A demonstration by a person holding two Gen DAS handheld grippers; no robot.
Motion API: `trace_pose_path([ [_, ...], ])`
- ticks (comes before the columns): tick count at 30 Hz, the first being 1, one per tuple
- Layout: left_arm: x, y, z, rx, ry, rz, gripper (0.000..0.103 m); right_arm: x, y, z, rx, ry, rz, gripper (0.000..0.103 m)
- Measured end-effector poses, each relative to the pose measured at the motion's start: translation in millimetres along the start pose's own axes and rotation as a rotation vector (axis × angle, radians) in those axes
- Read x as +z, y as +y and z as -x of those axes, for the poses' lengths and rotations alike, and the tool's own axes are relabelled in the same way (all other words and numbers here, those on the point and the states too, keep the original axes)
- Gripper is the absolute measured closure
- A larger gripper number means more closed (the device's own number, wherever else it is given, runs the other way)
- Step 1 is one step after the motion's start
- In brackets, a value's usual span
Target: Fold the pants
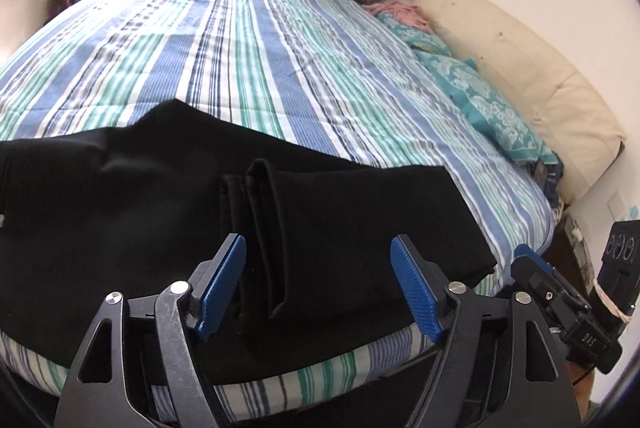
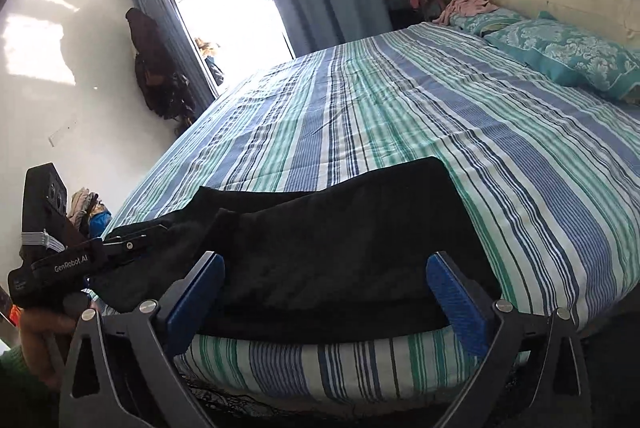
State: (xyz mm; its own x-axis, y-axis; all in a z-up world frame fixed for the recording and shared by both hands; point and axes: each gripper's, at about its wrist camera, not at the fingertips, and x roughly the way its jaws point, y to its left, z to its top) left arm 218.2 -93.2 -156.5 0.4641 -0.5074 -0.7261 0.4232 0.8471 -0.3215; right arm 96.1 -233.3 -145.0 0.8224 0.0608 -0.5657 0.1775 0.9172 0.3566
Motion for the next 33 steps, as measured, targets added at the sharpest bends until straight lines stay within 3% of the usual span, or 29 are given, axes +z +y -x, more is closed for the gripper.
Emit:
trace_pose_path([
  [6, -18, 14, 15, 0.073, -0.005, 0.009, 0.018, -3, -2, -5, -0.026, 0.028, 0.024, 0.002],
  [11, -30, 30, 28, 0.096, -0.007, 0.042, 0.016, -1, -5, -14, 0.027, 0.029, -0.002, 0.0],
  [15, -34, 36, 32, 0.12, -0.014, 0.054, 0.016, 0, 0, -14, -0.006, 0.021, 0.026, 0.0],
  [19, -33, 35, 36, 0.102, -0.035, 0.066, 0.017, -1, 3, -15, -0.089, 0.024, 0.057, 0.0],
  [23, -29, 21, 38, 0.056, -0.039, 0.02, 0.018, 1, -4, -9, -0.103, 0.003, 0.027, 0.0],
  [27, -20, 4, 27, 0.033, -0.025, -0.042, 0.027, 3, -15, -8, -0.115, 0.004, -0.017, 0.0],
  [30, -11, -5, 11, 0.077, -0.018, -0.084, 0.029, 4, -17, -8, -0.117, 0.011, -0.024, 0.0],
  [32, -6, -10, -6, 0.11, 0.017, -0.099, 0.045, 4, -17, -7, -0.118, 0.007, -0.019, 0.0],
  [33, -4, -12, -17, 0.128, 0.053, -0.113, 0.065, 4, -17, -7, -0.12, 0.003, -0.018, 0.0],
])
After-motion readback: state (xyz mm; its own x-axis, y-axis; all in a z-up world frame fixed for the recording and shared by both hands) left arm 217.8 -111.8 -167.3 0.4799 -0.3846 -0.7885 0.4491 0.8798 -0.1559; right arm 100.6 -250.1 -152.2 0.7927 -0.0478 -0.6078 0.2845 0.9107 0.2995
